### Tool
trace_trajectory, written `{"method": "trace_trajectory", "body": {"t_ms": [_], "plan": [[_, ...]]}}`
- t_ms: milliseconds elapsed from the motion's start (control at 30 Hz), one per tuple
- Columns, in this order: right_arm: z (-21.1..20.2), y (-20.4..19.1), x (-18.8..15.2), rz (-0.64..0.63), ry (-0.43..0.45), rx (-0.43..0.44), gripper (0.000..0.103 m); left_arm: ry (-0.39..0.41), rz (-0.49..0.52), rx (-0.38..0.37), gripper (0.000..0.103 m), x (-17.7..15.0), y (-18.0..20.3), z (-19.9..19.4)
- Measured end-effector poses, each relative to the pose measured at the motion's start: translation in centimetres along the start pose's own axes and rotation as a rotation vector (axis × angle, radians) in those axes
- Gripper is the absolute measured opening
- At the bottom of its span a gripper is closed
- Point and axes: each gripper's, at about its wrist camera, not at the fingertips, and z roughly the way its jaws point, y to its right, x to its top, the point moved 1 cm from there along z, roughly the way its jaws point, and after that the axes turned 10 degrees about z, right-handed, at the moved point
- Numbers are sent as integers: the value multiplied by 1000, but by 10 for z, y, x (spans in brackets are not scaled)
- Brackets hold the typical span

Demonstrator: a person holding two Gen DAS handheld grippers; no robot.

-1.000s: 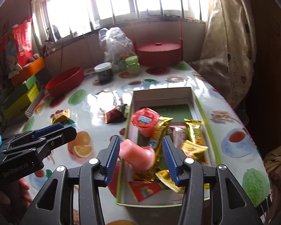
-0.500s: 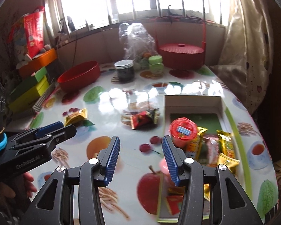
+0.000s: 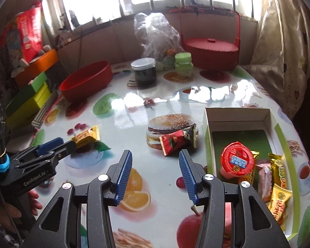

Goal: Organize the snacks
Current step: 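Close left tool on yellow peanut candy packet while right approaches red triangular candy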

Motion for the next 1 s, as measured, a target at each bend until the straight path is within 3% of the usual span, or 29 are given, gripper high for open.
{"method": "trace_trajectory", "body": {"t_ms": [367, 500, 733, 1000], "plan": [[46, 13, 19, 165, -59, -76, 47, -24, 26, -36, 50, 10, -5, 25], [53, 12, 26, 156, -50, -103, 47, -24, 19, -30, 50, 11, -6, 30], [76, 25, 35, 264, -108, -70, 47, -35, 39, -26, 50, 15, -6, 36], [91, 14, 45, 235, -138, -60, 47, -42, 48, -6, 50, 17, -8, 40]]}}
